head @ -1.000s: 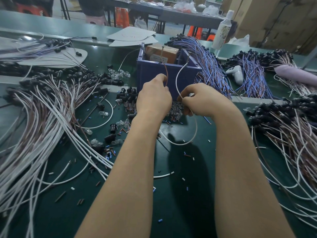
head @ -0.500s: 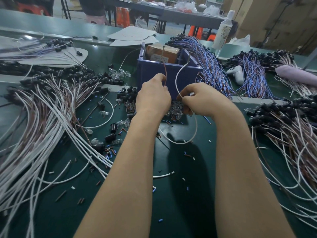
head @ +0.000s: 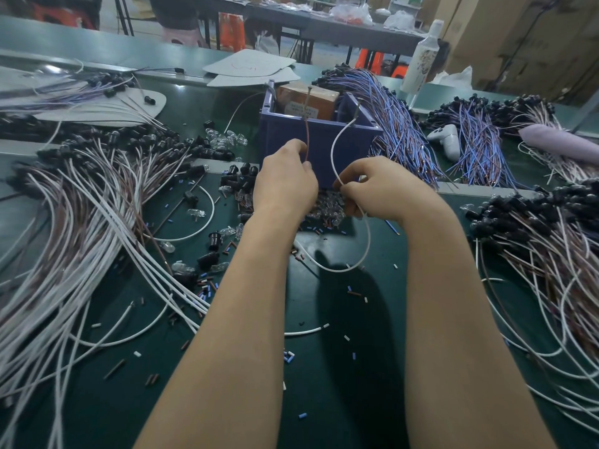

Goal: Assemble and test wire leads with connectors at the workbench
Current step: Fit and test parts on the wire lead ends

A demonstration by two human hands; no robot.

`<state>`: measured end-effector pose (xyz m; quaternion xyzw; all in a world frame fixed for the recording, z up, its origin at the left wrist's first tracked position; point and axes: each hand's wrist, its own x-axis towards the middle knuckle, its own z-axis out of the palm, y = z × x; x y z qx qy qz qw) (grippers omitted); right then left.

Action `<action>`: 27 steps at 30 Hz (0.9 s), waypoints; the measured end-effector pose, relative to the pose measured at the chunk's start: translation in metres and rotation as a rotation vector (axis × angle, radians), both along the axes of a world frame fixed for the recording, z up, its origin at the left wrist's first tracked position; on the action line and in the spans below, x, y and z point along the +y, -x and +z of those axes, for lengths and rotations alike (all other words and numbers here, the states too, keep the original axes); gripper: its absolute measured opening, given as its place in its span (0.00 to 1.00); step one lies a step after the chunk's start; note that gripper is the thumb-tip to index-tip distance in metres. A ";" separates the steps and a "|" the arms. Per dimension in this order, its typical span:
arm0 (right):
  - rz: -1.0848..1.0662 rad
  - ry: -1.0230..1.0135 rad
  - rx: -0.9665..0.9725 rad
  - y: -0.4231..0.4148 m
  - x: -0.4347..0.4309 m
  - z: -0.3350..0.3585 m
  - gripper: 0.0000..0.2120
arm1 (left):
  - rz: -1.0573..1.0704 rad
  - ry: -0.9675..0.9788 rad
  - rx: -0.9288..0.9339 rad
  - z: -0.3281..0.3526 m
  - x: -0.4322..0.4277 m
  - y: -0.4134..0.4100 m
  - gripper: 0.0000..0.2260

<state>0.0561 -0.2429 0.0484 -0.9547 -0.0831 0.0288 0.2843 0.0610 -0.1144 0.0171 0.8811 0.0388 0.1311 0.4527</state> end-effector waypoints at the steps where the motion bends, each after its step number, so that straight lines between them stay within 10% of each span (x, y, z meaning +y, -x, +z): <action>1: 0.001 -0.002 0.001 0.000 0.000 0.000 0.09 | 0.000 -0.002 -0.003 0.000 0.000 0.000 0.14; 9: -0.066 0.000 -0.014 -0.002 -0.001 0.001 0.09 | -0.089 -0.111 0.041 0.004 -0.002 0.000 0.14; 14: -0.394 -0.121 -0.454 -0.002 -0.001 0.007 0.22 | -0.536 -0.334 0.381 0.015 -0.005 0.015 0.11; 17: -0.270 -0.182 -0.552 0.002 0.010 0.009 0.13 | -0.379 -0.268 0.314 0.028 0.012 0.016 0.11; 22: 0.222 0.179 -0.016 0.013 0.058 -0.018 0.08 | 0.151 -0.001 -0.057 0.043 0.053 0.017 0.12; 27: 0.256 0.215 -0.034 0.011 0.080 -0.051 0.09 | 0.161 -0.031 0.044 0.037 0.057 0.021 0.13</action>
